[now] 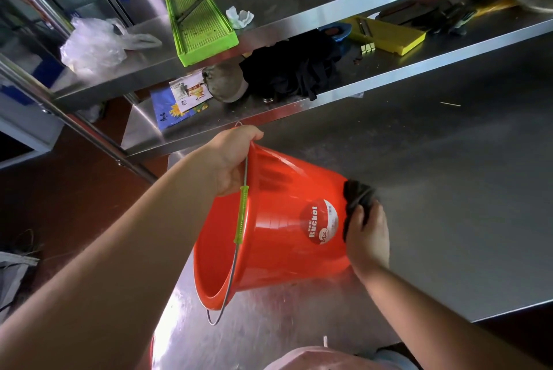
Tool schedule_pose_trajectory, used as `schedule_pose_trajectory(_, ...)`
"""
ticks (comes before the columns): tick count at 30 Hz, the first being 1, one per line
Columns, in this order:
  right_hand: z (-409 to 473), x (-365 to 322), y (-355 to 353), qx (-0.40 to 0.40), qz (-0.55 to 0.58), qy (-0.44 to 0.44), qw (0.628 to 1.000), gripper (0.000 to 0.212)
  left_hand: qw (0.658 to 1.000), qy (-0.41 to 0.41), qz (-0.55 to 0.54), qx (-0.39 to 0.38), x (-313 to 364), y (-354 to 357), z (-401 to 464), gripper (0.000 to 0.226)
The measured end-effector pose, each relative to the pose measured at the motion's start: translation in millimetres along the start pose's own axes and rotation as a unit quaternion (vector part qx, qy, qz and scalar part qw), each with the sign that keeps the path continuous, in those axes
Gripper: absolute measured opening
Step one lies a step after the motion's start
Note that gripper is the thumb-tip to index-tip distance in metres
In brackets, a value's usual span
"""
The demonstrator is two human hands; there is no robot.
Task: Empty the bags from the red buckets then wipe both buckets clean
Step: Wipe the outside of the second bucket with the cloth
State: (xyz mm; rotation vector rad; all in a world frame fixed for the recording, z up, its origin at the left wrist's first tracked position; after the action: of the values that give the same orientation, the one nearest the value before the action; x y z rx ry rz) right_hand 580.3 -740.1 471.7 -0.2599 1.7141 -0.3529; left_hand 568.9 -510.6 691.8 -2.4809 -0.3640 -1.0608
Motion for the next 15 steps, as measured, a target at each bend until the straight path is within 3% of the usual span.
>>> schedule_pose_trajectory(4,11.4,15.4,-1.4,-0.014,0.057,0.109,0.992,0.028,1.000,-0.004,-0.007,0.025,-5.6,9.1,1.6,0.050)
schedule_pose_trajectory(8,15.2,18.8,0.0,-0.006,0.080,0.129,0.988,0.033,0.998,0.018,-0.057,0.033,-5.5,18.3,2.7,0.066)
schedule_pose_trajectory(12,20.7,21.3,0.9,0.004,0.086,0.149,0.985,0.042,0.992,0.043,-0.091,0.076,-4.4,15.6,-0.9,0.023)
schedule_pose_trajectory(15,26.5,25.7,1.1,0.014,0.091,0.181,0.979,0.048,0.992,0.075,-0.068,0.069,-13.1,14.5,-12.8,0.022)
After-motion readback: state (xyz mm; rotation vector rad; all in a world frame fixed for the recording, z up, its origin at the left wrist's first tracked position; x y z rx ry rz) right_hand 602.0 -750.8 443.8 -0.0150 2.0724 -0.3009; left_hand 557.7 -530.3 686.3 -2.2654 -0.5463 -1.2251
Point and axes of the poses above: each hand's wrist, its own z-axis towards the middle knuckle, its own y-axis out of the palm, x = y × z, the point moved 2 cm from there along z, towards the middle knuckle, and after that the axes turned 4 degrees about z, right-handed, at the moved point
